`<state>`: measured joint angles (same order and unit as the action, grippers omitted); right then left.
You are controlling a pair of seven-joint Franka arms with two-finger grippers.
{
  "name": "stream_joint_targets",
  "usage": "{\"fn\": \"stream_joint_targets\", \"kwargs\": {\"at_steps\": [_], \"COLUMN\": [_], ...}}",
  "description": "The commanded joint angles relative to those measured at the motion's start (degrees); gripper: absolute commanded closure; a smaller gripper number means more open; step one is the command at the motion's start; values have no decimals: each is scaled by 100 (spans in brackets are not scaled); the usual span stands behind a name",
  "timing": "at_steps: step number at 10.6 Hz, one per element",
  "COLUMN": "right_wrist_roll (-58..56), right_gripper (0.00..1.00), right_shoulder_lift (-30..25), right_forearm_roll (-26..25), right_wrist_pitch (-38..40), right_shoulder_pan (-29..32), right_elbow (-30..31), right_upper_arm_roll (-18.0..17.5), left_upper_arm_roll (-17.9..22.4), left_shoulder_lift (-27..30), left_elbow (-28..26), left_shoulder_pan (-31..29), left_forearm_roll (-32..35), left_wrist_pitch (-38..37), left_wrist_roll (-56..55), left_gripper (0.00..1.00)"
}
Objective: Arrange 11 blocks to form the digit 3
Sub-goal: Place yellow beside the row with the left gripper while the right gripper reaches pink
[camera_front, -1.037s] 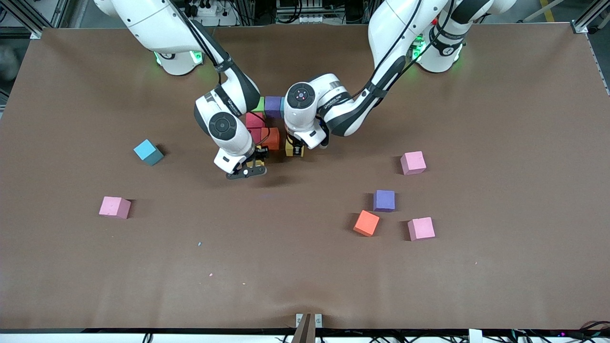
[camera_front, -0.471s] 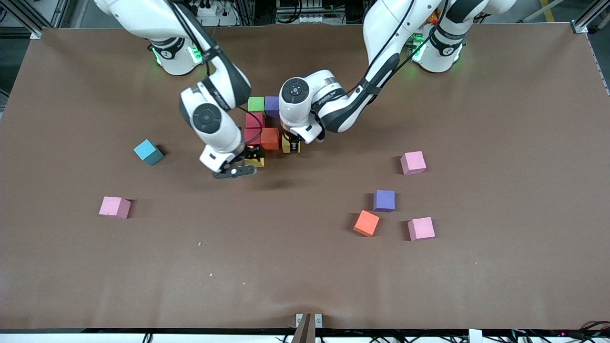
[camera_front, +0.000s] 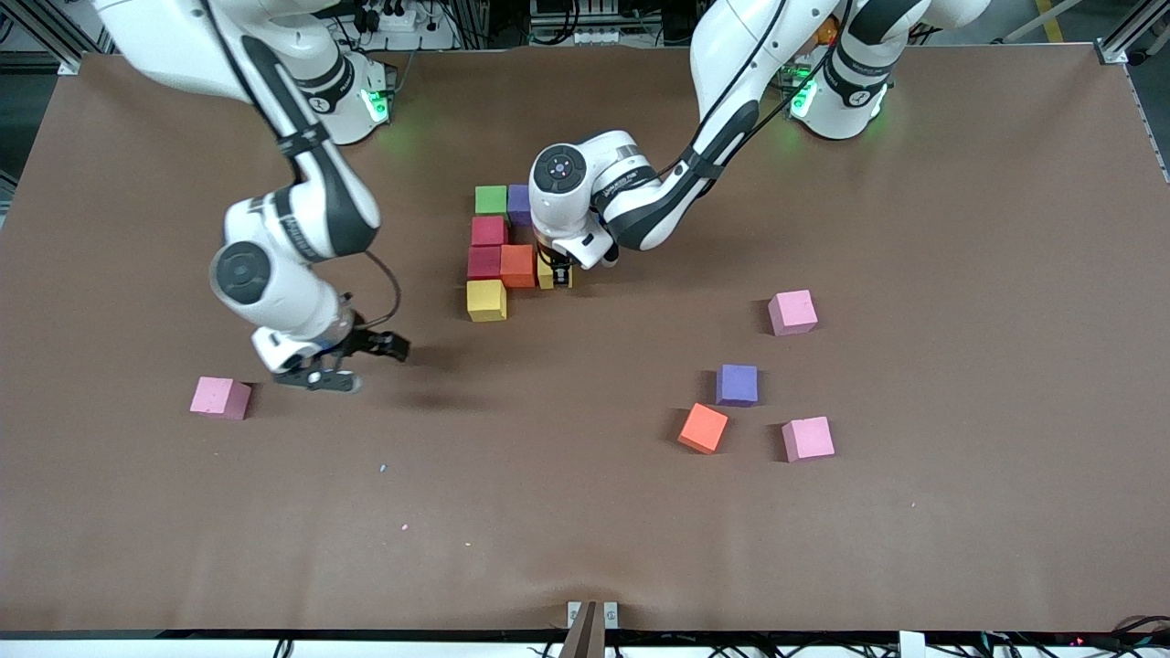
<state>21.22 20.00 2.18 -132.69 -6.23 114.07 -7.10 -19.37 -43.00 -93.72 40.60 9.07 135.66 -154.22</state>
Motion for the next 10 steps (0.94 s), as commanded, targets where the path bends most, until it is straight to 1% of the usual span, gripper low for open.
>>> {"fn": "stream_joint_targets", "kwargs": {"at_steps": [1,3,4,5,7,9,10], "right_wrist_roll": [-142,-660,-1063,-1493,-2119,-2446,-2456], "right_gripper": [0,0,0,0,0,0,0], "right_shoulder_lift": [57,57,66,83,110,136,153], "right_forearm_roll": [-138,-305,-315,-323,-341,-358,-472], "right_wrist_pitch": [384,393,393,393,393,384,367], "right_shoulder_pan": [401,858,1052,1254,1588,1721,1765], "right_elbow": [-262,-253,-245,-253,-271,-262,-271], "right_upper_arm_roll": [-81,-81,-81,-81,-81,-81,-81], "left_upper_arm_roll": [65,65,65,65,65,65,65], "left_shoulder_lift": [-77,-103,-103,-112,-112,-147,-182], "left_elbow": [144,144,144,144,153,222,284], "left_shoulder_pan": [106,106,106,106,114,115,115], "left_forearm_roll": [-72,-72,-63,-63,-72,-63,-54], "left_wrist_pitch": [-5,-5,-5,-5,-5,-5,-5], "left_wrist_roll": [-91,-91,-91,-91,-91,-91,-91], "left_gripper": [82,82,76,72,71,71,56]}}
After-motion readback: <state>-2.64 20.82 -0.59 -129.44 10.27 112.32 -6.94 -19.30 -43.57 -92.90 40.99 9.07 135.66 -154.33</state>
